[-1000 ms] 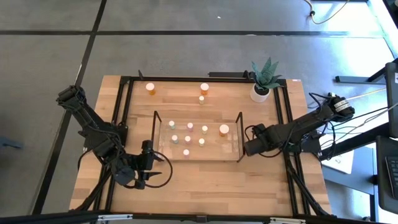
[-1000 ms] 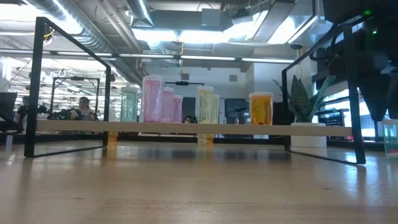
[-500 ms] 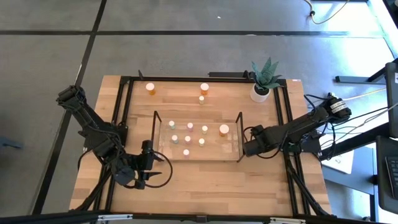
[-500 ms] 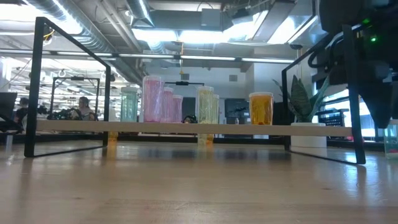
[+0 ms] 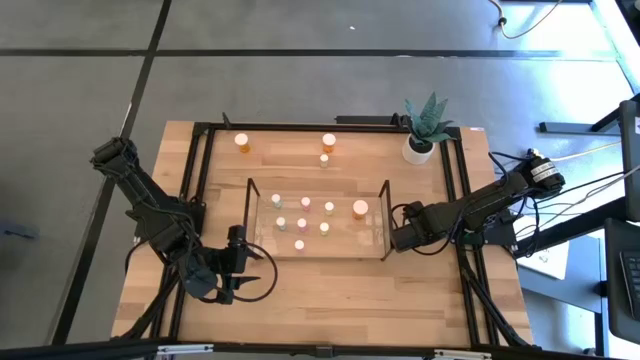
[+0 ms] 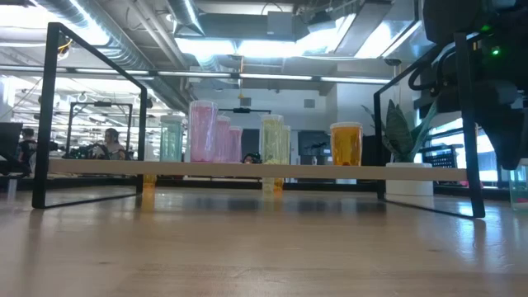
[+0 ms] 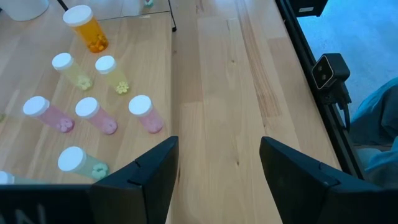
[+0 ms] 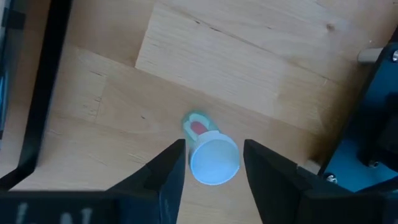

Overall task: Pick and place medicine bottles onto shelf by color
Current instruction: Put the blue pill bottle on the shelf aligned with the other blue pill bottles

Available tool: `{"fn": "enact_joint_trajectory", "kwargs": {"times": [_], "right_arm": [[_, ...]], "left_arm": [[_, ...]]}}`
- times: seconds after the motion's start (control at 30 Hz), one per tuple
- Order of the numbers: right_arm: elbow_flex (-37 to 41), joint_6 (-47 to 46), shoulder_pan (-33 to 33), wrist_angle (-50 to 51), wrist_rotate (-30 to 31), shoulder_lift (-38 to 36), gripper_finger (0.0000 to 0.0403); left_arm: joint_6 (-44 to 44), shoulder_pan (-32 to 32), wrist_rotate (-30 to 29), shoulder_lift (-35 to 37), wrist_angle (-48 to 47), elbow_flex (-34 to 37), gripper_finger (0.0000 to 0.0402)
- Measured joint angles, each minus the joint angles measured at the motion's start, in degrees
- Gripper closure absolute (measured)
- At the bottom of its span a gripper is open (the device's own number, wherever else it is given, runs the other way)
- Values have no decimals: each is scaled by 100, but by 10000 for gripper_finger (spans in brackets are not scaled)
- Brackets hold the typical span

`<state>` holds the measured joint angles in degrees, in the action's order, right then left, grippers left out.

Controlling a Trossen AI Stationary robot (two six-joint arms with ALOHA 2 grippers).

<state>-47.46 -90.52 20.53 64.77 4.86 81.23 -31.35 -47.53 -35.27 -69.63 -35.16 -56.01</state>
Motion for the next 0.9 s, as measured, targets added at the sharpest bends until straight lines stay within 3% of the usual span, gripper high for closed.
{"fn": "enact_joint_trajectory", "kwargs": {"times": [0.53, 0.9], "right_arm": [[5, -26, 0, 28, 61, 4, 280], [-54, 61, 73, 188, 63, -46, 281]], "left_arm": [[-1, 0, 100, 0, 0, 0, 182], [0, -2, 173, 1, -1, 0, 182]]}}
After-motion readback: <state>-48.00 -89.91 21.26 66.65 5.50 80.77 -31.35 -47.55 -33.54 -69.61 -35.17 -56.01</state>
